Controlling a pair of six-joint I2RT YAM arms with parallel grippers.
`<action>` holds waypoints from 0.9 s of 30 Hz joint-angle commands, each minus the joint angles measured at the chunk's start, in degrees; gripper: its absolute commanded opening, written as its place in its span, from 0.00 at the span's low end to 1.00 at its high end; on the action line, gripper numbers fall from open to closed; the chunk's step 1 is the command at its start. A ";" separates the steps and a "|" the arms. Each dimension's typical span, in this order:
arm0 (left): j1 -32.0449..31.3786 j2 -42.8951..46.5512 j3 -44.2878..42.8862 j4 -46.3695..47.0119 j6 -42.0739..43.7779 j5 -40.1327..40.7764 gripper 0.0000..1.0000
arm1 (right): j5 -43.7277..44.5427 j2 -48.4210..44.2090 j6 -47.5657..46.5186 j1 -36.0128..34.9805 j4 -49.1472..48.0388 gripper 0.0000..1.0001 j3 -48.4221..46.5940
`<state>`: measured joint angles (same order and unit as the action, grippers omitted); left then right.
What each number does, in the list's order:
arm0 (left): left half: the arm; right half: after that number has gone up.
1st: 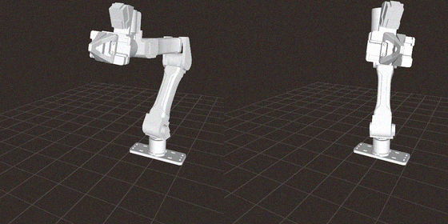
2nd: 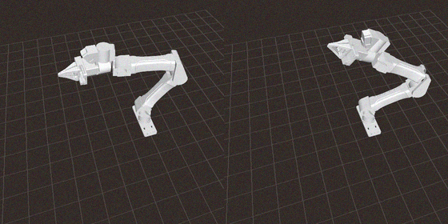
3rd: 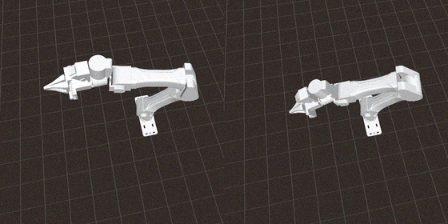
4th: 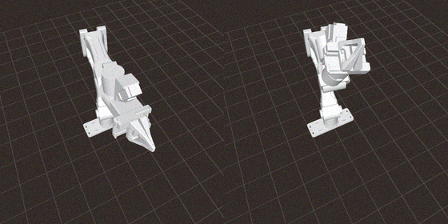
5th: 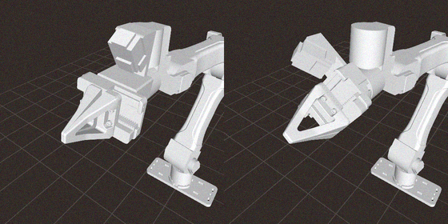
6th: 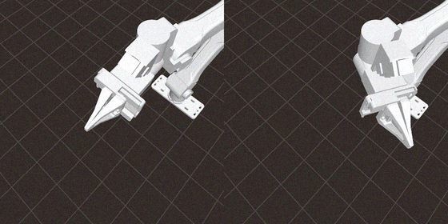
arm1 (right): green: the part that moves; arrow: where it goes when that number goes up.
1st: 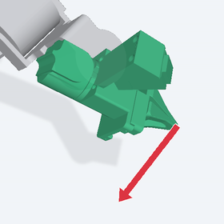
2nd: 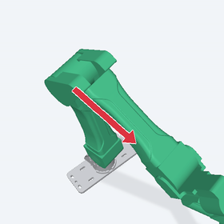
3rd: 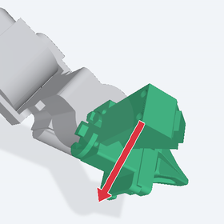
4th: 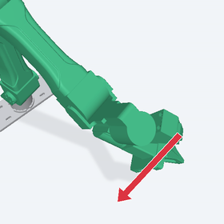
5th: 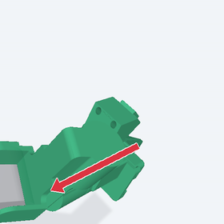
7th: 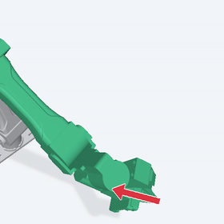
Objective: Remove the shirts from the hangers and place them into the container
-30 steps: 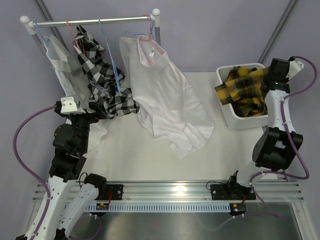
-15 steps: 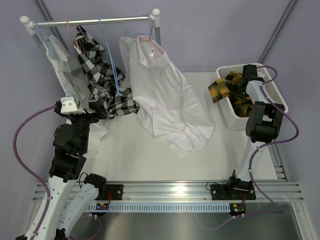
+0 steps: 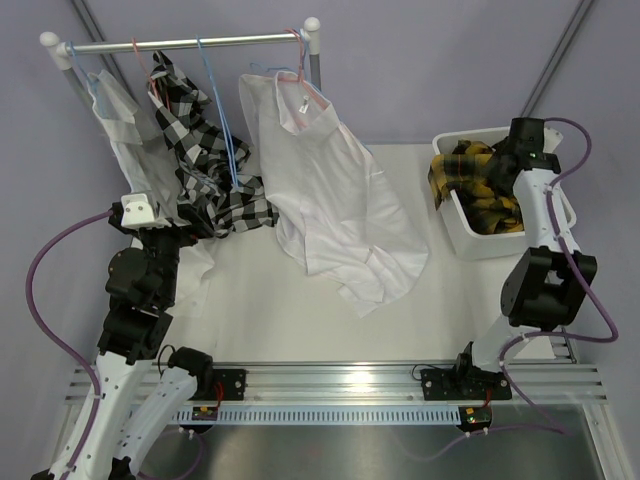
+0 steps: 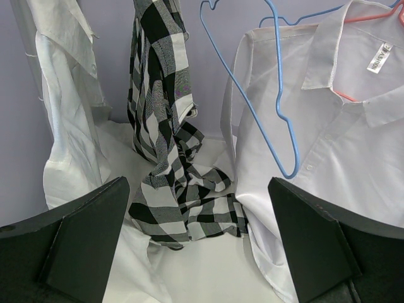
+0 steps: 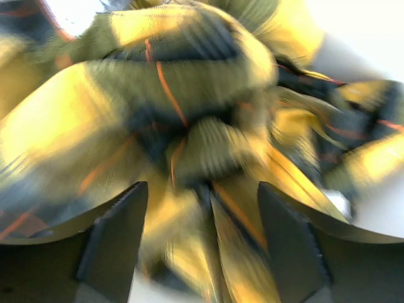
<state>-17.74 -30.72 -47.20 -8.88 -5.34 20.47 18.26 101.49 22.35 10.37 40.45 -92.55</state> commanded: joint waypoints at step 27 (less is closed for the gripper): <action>0.25 1.01 0.18 3.44 0.42 1.59 0.99 | 5.11 -21.52 13.15 -23.99 -33.85 0.82 35.60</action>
<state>-17.74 -30.72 -47.20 -8.88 -5.37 20.49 16.10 77.87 33.76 -12.56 11.92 -54.19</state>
